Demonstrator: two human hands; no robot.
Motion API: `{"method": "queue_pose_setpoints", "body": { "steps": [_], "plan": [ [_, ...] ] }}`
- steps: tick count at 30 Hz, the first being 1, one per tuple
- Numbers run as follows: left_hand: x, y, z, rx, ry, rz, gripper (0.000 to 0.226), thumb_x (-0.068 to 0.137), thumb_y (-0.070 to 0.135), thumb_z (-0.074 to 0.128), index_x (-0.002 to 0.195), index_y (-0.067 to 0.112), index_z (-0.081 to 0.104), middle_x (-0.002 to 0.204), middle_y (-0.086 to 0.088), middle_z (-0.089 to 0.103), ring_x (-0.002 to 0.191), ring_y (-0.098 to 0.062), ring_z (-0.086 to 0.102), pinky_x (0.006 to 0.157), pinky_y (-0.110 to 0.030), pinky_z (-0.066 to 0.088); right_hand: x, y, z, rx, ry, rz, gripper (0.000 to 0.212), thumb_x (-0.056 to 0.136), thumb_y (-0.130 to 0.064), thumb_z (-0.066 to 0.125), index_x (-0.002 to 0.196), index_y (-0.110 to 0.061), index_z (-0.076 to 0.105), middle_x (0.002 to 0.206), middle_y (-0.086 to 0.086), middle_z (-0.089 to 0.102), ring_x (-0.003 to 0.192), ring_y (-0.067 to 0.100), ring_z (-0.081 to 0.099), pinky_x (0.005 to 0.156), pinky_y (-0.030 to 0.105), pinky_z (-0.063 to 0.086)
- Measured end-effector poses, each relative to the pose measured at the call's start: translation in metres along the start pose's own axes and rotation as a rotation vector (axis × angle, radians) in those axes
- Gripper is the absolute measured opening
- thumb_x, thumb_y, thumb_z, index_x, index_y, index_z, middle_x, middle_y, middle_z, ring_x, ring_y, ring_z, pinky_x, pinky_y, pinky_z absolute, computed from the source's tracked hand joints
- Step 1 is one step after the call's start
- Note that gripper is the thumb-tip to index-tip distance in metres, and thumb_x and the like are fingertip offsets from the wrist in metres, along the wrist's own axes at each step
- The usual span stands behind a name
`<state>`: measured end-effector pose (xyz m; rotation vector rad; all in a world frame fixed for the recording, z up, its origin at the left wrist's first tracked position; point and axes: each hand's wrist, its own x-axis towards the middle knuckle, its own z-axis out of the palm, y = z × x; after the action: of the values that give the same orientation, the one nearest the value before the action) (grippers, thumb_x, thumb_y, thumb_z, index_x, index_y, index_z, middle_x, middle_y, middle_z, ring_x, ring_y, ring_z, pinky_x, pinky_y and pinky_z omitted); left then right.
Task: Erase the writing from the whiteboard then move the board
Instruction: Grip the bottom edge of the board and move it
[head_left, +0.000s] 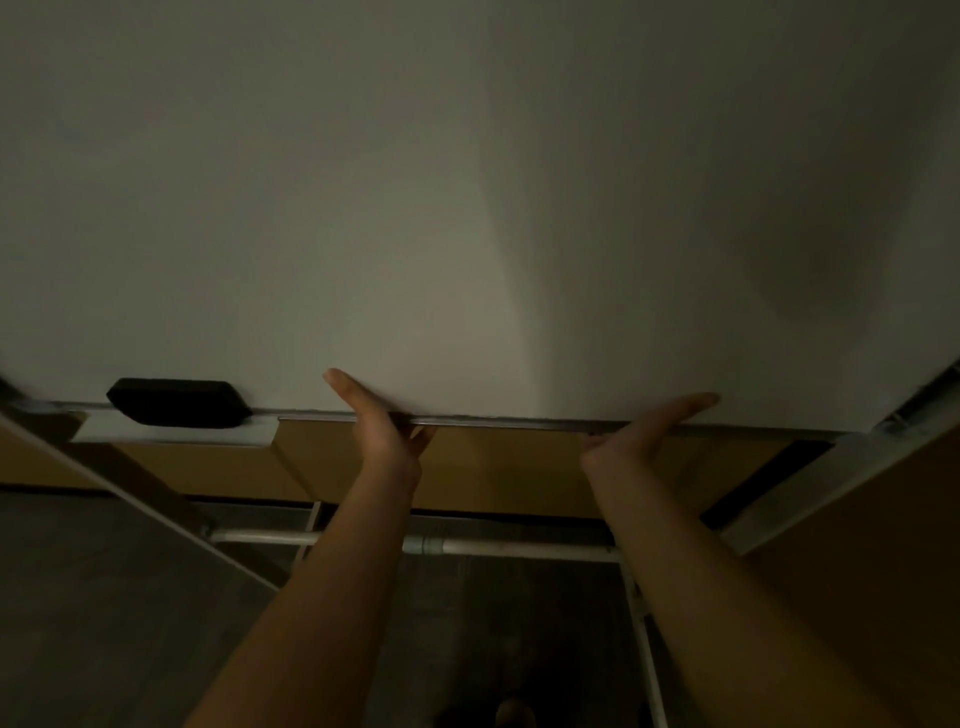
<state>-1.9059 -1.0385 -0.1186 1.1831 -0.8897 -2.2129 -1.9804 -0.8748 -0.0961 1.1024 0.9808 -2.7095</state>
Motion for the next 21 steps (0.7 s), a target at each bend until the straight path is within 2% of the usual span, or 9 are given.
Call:
{"method": "queue_pose_setpoints", "body": {
  "steps": [6, 9, 13, 17, 19, 21],
  "plan": [
    [0.001, -0.005, 0.004, -0.012, 0.097, 0.015, 0.089, 0.082, 0.084, 0.029, 0.145, 0.022, 0.038, 0.136, -0.005, 0.055, 0.105, -0.024, 0.056, 0.082, -0.038, 0.05, -0.003, 0.0, -0.002, 0.003, 0.01, 0.001, 0.084, 0.085, -0.077, 0.034, 0.152, -0.032, 0.013, 0.157, -0.002, 0.022, 0.142, 0.022, 0.026, 0.117, 0.047, 0.018],
    [-0.001, -0.006, 0.006, -0.021, 0.123, 0.019, 0.089, 0.082, 0.084, 0.03, 0.144, 0.021, 0.04, 0.135, -0.005, 0.055, 0.105, -0.025, 0.057, 0.082, -0.037, 0.05, -0.001, 0.0, -0.002, -0.005, -0.007, 0.007, 0.086, 0.082, -0.081, 0.035, 0.152, -0.035, 0.015, 0.157, -0.005, 0.023, 0.142, 0.021, 0.026, 0.116, 0.046, 0.018],
    [-0.003, -0.003, 0.009, -0.051, 0.142, 0.011, 0.09, 0.081, 0.084, 0.033, 0.145, 0.02, 0.039, 0.136, -0.004, 0.055, 0.114, -0.027, 0.056, 0.094, -0.041, 0.052, -0.004, -0.001, -0.001, -0.009, -0.024, -0.006, 0.084, 0.082, -0.08, 0.036, 0.15, -0.034, 0.02, 0.152, -0.005, 0.03, 0.137, 0.021, 0.033, 0.115, 0.043, 0.024],
    [-0.005, -0.006, 0.011, -0.103, 0.175, 0.017, 0.087, 0.083, 0.081, 0.035, 0.143, 0.019, 0.04, 0.135, -0.005, 0.055, 0.111, -0.027, 0.057, 0.097, -0.042, 0.051, -0.006, 0.0, -0.007, 0.014, -0.087, -0.008, 0.076, 0.082, -0.078, 0.04, 0.144, -0.035, 0.034, 0.145, -0.002, 0.044, 0.125, 0.023, 0.047, 0.11, 0.045, 0.035],
    [-0.008, -0.007, 0.013, -0.142, 0.181, -0.009, 0.091, 0.082, 0.082, 0.036, 0.148, 0.018, 0.034, 0.141, -0.007, 0.051, 0.119, -0.029, 0.054, 0.103, -0.044, 0.047, -0.008, -0.001, -0.008, 0.061, -0.114, 0.004, 0.073, 0.081, -0.079, 0.042, 0.14, -0.035, 0.041, 0.137, -0.002, 0.051, 0.116, 0.023, 0.053, 0.106, 0.046, 0.04],
    [-0.017, -0.007, 0.019, -0.2, 0.207, -0.054, 0.098, 0.081, 0.084, 0.036, 0.154, 0.02, 0.02, 0.153, -0.007, 0.037, 0.134, -0.032, 0.042, 0.112, -0.047, 0.035, -0.009, -0.002, -0.008, 0.094, -0.142, 0.01, 0.073, 0.081, -0.079, 0.04, 0.139, -0.035, 0.043, 0.133, -0.001, 0.054, 0.114, 0.024, 0.054, 0.104, 0.046, 0.043]
  ]
}}
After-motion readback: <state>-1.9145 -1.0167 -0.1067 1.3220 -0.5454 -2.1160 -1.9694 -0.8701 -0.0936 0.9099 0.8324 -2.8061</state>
